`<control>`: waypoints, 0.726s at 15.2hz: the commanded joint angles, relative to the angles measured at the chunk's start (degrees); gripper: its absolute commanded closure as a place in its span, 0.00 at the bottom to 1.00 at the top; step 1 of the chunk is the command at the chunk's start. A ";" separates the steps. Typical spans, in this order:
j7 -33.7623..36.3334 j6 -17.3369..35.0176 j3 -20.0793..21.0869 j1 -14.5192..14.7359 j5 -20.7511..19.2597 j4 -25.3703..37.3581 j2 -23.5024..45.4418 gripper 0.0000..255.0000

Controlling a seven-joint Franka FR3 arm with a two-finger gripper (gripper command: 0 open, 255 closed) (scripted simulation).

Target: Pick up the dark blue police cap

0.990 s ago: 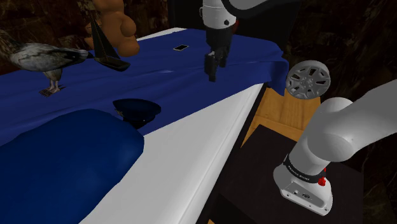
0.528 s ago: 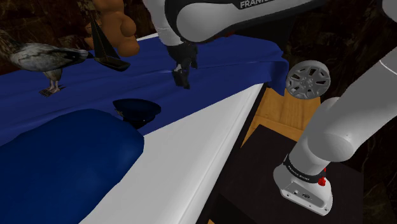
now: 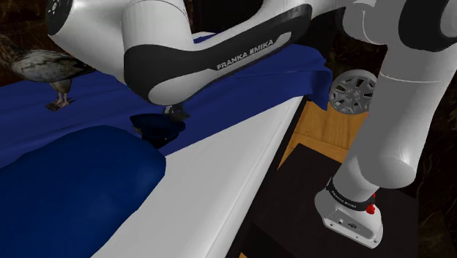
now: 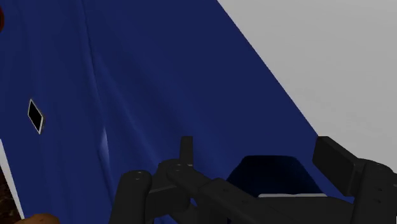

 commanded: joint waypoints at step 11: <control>0.98 -9.41 -2.12 14.46 -19.71 11.62 21.27 0.00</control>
